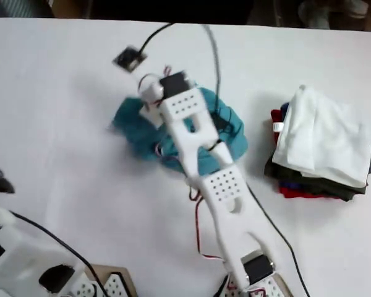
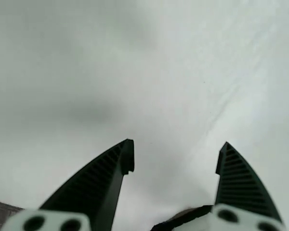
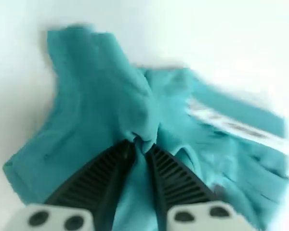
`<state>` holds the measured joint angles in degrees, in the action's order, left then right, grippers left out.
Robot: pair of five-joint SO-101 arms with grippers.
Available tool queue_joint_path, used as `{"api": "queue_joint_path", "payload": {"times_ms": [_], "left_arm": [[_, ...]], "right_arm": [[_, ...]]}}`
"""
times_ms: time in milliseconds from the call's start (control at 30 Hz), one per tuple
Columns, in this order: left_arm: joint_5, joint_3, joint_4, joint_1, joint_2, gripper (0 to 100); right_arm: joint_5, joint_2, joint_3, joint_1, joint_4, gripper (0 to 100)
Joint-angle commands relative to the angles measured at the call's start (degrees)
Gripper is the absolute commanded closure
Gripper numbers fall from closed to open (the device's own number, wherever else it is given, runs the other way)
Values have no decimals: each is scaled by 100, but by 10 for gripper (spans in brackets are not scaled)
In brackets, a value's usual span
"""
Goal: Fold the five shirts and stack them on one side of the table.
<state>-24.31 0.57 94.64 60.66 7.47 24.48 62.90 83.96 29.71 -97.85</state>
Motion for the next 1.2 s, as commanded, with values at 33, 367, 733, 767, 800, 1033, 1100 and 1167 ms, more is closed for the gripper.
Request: {"api": "queue_joint_path", "payload": {"times_ms": [33,367,733,767,800,1033,1100,1167], "left_arm": [[35,259,114,-607,-97,706],[308,268,70,-1002,-97,706],[281,268,70,-1002,-97,706],[281,268,70,-1002,-97,706],[281,268,70,-1011,-97,706],[273,268,70,-993,-97,706],[273,268,70,-993,-97,706],[273,268,70,-993,-97,706]], "right_arm": [[-9,-1393,-774,-365,-75,978],[-220,-4708,-5793,-207,936,975],[-545,-6958,-11569,-286,4752,971],[-545,-6879,-11587,-356,4743,971],[-545,-6791,-11587,-418,4725,970],[-211,-6642,-11059,-444,4092,749],[-88,-6835,-10585,-330,3697,706],[9,-7090,-10048,-215,3424,708]]}}
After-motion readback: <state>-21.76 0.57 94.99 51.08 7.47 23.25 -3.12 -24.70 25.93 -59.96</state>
